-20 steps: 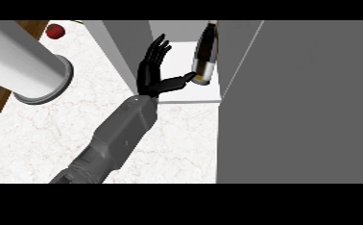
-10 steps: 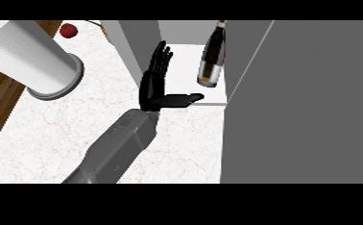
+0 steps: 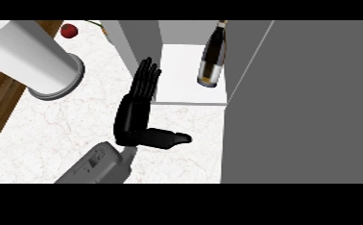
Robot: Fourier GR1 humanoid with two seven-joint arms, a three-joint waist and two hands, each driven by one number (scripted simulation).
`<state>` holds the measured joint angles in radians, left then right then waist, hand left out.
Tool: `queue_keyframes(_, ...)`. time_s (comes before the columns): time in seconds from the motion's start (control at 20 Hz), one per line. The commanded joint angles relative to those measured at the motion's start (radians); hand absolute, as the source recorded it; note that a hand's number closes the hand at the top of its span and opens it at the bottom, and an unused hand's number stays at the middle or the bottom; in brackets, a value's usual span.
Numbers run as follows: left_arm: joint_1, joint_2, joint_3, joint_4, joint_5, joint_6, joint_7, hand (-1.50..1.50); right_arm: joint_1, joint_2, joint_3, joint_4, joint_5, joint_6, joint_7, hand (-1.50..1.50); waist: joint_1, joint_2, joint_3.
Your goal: Pick up the wine, place it into the cabinet and close the cabinet
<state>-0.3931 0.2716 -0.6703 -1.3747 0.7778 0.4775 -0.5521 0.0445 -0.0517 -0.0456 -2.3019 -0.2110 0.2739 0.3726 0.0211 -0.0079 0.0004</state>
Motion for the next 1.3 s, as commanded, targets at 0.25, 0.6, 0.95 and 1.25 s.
queue_keyframes(0.25,0.215,0.110,-0.024,-0.466,-0.116,0.130,0.153,-1.50,-0.007,0.001,0.053,0.010,0.046,0.019,-0.014,-1.50,-0.016,0.006,0.000)
queue_keyframes(0.6,0.371,0.199,-0.003,-0.568,-0.145,0.144,0.119,-1.50,-0.003,-0.150,0.087,-0.012,-0.008,0.197,0.053,1.50,-0.005,0.004,-0.001)
queue_keyframes(0.95,0.559,0.327,0.095,-0.762,-0.137,0.153,0.121,-1.50,0.145,-0.155,0.216,-0.173,-0.162,0.231,0.181,1.50,-0.013,0.003,-0.001)
queue_keyframes(1.25,0.809,0.404,0.252,-0.814,-0.030,-0.026,-0.007,-1.50,0.143,-0.086,0.415,-0.228,-0.089,0.169,0.247,1.50,-0.002,0.000,-0.003)
